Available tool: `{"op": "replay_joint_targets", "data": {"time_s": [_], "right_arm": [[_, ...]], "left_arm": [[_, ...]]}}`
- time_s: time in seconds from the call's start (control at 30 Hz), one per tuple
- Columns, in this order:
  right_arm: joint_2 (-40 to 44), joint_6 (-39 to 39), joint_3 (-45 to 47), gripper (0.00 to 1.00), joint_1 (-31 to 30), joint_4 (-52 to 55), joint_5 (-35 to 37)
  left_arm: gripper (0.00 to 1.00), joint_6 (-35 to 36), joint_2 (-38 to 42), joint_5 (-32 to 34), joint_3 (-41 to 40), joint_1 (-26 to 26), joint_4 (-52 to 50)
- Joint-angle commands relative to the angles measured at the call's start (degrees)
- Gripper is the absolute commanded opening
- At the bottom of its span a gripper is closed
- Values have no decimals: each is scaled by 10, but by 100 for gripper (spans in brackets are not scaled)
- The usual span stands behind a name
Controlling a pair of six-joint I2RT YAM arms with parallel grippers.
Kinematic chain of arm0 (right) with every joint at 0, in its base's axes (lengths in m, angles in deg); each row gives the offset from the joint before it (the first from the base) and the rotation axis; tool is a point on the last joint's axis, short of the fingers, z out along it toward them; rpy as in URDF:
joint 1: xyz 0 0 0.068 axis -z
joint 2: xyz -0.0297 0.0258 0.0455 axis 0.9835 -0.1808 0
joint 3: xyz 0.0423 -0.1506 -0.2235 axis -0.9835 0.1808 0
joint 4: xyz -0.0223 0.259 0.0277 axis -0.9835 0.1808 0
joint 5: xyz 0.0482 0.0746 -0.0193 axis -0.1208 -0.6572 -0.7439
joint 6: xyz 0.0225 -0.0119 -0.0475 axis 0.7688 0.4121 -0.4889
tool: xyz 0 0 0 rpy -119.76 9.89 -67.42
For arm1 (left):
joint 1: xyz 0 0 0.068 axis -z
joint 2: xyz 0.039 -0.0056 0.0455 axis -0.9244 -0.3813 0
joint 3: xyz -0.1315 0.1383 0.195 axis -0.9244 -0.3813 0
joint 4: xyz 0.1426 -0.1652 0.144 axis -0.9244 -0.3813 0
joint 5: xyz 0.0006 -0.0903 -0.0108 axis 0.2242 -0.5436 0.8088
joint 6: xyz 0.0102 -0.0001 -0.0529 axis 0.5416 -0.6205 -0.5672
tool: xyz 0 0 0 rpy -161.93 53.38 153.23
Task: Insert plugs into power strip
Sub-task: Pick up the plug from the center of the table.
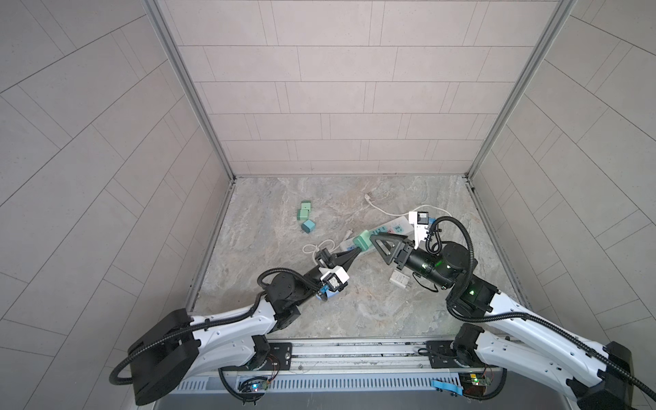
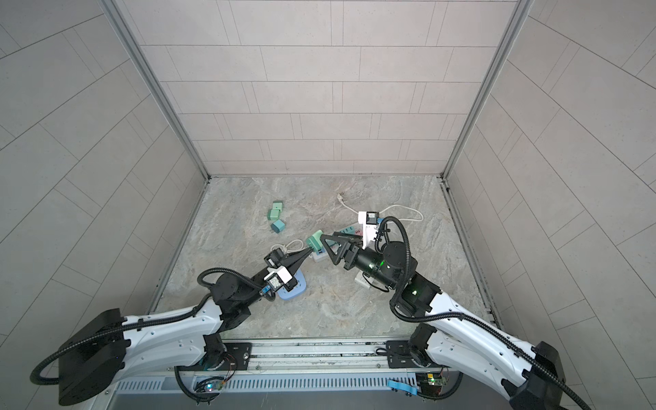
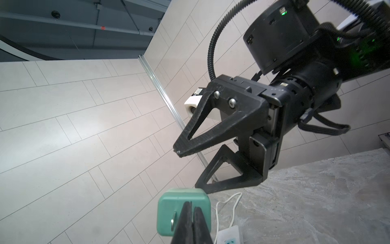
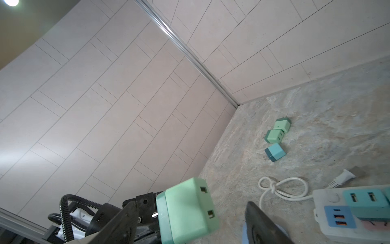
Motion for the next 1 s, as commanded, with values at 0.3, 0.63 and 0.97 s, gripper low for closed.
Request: {"op": "replay_joint_targets", "data": {"time_s": [0.3,0.63,0.97], "right_arm": [[-45,61,-27,77,-47,-133,-17],[-30,87,-14,47,-48,-141,35],[-52,94,-22,16,-51,-133,46]], "left_arm": [[0,-2,-8,-24,50,2,42],[0,-8,9,-27,34,2,42],[21,-15,0,-42,41,2,43]]}}
